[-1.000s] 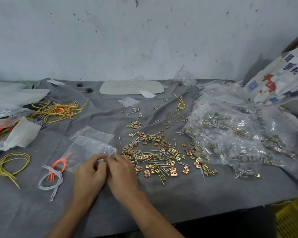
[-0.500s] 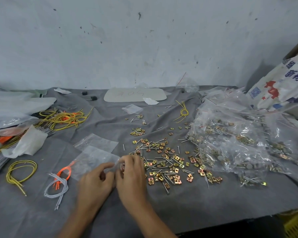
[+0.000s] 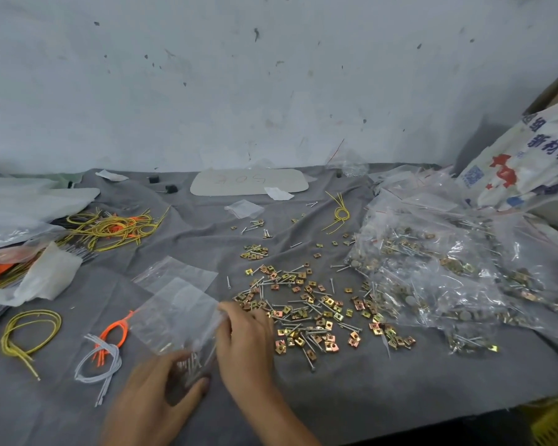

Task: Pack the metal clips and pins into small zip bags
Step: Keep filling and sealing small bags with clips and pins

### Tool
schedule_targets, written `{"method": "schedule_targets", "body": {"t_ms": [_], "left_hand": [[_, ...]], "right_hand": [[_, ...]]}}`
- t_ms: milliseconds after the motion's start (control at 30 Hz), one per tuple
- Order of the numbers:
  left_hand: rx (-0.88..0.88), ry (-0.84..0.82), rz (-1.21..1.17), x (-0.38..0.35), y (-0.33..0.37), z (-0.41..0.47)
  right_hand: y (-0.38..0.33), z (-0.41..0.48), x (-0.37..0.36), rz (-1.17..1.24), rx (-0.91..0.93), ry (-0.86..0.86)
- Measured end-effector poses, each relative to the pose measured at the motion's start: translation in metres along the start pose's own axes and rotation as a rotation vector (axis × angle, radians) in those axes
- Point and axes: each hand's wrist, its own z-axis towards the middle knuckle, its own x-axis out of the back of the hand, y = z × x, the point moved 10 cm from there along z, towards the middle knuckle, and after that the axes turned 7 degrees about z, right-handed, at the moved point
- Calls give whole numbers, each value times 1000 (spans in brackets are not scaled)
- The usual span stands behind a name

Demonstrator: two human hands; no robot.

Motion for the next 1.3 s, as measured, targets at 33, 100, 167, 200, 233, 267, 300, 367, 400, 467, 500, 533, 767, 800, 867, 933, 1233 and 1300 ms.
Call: {"method": "schedule_targets", "body": {"t_ms": [33,100,167,200,233,267,300,367,400,467,500,533,767,800,867,933,1233,1300], "left_hand": [[4,49,20,5,-1,-1],[-23,139,38,16,1,-5],[-64,201,26,24,2,-6],[-82,227,15,25,2,-6],[-104,246,11,26,1,-4],[-122,248,9,26,2,-3],[-125,257,16,28,1,-1],[-137,268,26,31,0,2],[-148,254,14,33,2,4],[-182,265,-4,40,7,6],[-171,267,-24,44,9,7],[-170,276,-41,49,11,11],[42,314,-314,86,12,25],[53,325,-390,91,12,27],[29,351,-508,103,18,30],[9,365,-599,115,25,33],[54,193,-774,110,32,33],[67,180,-761,106,32,33]], "right_hand": [[1,-1,0,26,-5,-13],[3,-2,0,86,-23,-43],[2,-2,0,96,-19,-62],[-1,-2,-1,92,-5,-65],[-3,-2,-1,99,2,-68],[-3,-1,-2,121,-6,-70],[-1,1,-3,157,-30,-79],[1,6,-5,259,-97,-120],[1,10,-5,316,-124,-144],[-4,18,-3,442,-177,-176],[-7,23,-1,513,-207,-188],[-11,28,1,583,-237,-203],[-38,53,22,882,-363,-338],[-42,53,25,915,-375,-364],[-49,53,29,1020,-389,-422],[-57,51,32,1118,-394,-486],[-65,44,42,1245,-497,-547],[-64,43,43,1231,-494,-551]]}}
